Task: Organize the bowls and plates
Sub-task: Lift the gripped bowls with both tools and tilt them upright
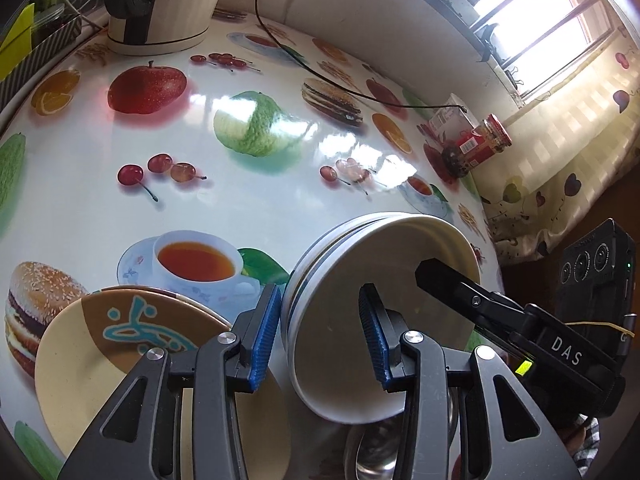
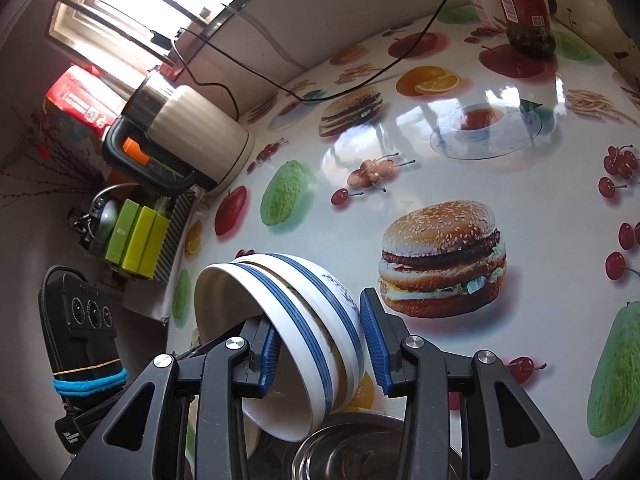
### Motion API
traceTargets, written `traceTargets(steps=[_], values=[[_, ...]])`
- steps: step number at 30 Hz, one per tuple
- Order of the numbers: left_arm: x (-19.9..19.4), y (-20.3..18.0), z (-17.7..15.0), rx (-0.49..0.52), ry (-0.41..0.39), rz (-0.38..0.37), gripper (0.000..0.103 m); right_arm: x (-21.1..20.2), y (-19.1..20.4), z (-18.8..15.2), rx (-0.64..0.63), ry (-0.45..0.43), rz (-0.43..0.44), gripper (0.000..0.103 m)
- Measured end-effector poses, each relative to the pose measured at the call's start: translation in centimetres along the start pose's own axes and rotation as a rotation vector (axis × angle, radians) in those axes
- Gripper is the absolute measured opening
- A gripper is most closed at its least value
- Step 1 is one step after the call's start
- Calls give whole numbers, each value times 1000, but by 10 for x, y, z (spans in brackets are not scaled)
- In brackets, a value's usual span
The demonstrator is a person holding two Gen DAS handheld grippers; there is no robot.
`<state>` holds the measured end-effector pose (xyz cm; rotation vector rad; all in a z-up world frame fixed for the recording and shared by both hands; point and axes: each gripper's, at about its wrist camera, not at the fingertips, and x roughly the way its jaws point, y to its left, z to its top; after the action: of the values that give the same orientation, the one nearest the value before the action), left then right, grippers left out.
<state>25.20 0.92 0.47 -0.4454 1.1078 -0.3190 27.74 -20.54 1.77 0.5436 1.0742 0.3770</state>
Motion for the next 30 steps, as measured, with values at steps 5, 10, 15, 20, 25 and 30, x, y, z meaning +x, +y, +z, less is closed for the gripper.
traceTargets(steps=[5,10,15,20,25,30], values=[[-1,-3,5,9,-12,-16,41,4,-4,3,-8,-7,-12,38],[3,-7,15,11,-13,-24,41,12,-7,11,-14,4,-32,39],[9,-7,25,13,-11,-12,41,21,-4,22,-40,12,-44,39],[13,-2,36,-18,-6,-28,41,28,-5,35,-39,30,-35,39],[21,5,52,-51,14,-49,41,34,-14,53,17,58,24,39],[31,10,61,-77,36,-55,41,38,-15,61,34,56,52,39]])
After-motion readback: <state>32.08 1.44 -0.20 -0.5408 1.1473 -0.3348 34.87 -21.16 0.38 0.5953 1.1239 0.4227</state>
